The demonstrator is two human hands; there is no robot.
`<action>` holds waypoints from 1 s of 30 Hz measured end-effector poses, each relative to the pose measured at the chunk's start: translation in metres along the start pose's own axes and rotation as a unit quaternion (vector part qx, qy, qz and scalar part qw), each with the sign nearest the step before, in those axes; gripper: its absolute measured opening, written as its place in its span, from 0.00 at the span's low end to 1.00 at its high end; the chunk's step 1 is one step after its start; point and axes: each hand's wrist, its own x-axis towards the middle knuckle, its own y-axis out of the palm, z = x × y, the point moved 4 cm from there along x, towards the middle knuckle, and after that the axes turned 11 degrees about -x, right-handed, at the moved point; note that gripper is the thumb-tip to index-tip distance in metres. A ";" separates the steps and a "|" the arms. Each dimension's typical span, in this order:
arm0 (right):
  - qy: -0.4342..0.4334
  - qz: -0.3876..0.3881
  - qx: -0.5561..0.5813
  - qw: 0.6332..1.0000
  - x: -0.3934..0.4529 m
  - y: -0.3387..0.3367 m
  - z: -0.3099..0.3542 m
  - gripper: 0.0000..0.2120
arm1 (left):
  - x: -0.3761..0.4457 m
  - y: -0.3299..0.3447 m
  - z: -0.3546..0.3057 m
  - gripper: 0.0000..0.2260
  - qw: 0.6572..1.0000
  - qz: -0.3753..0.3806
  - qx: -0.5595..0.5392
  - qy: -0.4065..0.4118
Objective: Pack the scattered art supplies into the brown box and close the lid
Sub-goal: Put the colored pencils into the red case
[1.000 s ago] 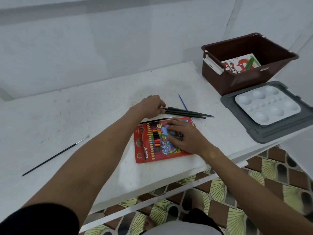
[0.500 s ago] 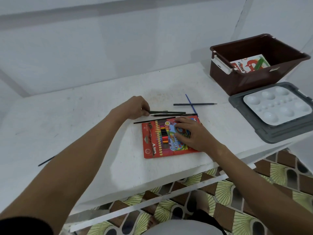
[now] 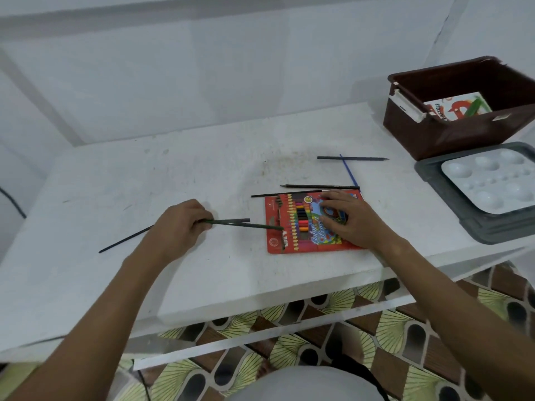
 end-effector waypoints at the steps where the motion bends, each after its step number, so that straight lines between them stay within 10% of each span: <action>1: 0.000 0.000 -0.001 1.000 0.000 0.000 0.000 0.20 | -0.006 0.000 0.003 0.04 1.000 -0.009 0.004 0.004; 22: 0.003 0.000 0.001 1.000 -0.001 0.001 0.000 0.20 | -0.008 0.032 -0.043 0.08 0.988 -0.075 -0.129 0.042; 30: 0.004 0.003 0.002 1.000 -0.002 -0.001 0.000 0.20 | -0.006 0.051 -0.043 0.10 0.993 0.007 -0.116 0.021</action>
